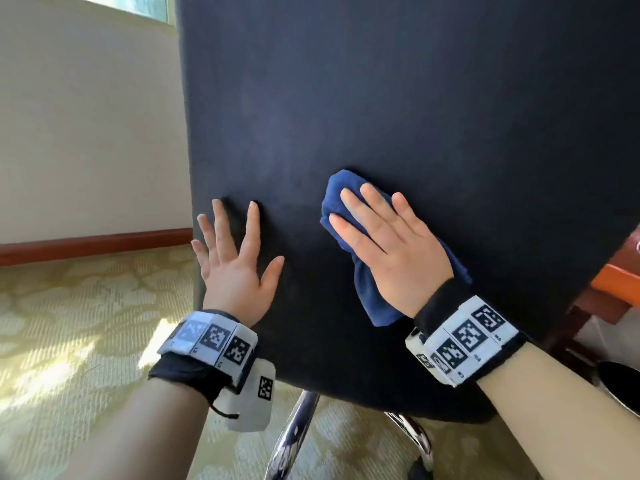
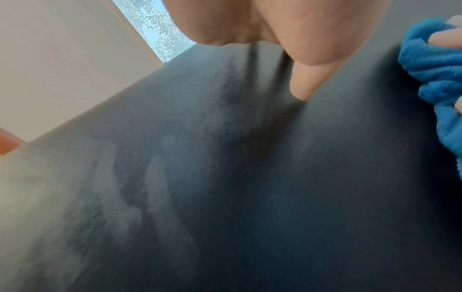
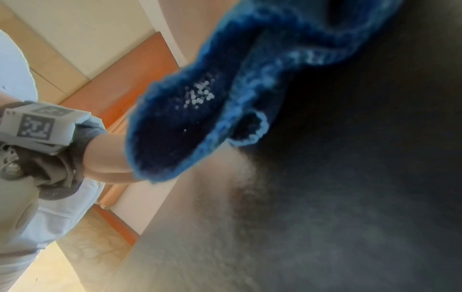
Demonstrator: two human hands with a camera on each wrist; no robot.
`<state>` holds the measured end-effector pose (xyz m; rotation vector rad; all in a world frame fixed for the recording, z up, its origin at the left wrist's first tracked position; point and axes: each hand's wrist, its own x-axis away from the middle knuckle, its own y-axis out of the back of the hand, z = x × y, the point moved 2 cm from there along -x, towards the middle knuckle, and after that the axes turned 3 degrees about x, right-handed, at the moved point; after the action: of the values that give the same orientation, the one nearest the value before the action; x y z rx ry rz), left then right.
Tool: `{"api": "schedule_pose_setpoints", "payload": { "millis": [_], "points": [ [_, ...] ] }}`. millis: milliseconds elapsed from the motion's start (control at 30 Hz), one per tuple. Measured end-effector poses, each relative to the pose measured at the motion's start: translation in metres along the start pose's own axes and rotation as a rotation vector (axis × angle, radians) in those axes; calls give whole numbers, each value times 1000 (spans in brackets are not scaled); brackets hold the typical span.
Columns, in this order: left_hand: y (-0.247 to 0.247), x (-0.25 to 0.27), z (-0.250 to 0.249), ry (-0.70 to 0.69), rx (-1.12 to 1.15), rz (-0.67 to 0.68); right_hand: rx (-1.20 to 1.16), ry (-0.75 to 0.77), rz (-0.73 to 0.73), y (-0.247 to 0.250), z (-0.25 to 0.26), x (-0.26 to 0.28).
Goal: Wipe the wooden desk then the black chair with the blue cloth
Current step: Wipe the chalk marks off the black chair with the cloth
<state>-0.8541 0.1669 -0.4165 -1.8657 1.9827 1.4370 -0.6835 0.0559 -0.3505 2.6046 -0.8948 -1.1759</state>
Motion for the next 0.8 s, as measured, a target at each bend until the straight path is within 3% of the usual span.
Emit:
{"api": "schedule_pose_setpoints", "payload": {
  "millis": [200,300,533,800],
  "points": [
    [-10,7,14,-70,-37,7,-40,-52,-74,-2,7,-4],
    [-6,2,10,-97,-60,8,-33,-26,-32,-3,6,-6],
    [38,-39,-18,-166,-213,-4,-89,78,77,10,-8,-46],
    [101,-109,-66,-238,-342,10,-138,94,20,47,-71,-117]
  ]
}}
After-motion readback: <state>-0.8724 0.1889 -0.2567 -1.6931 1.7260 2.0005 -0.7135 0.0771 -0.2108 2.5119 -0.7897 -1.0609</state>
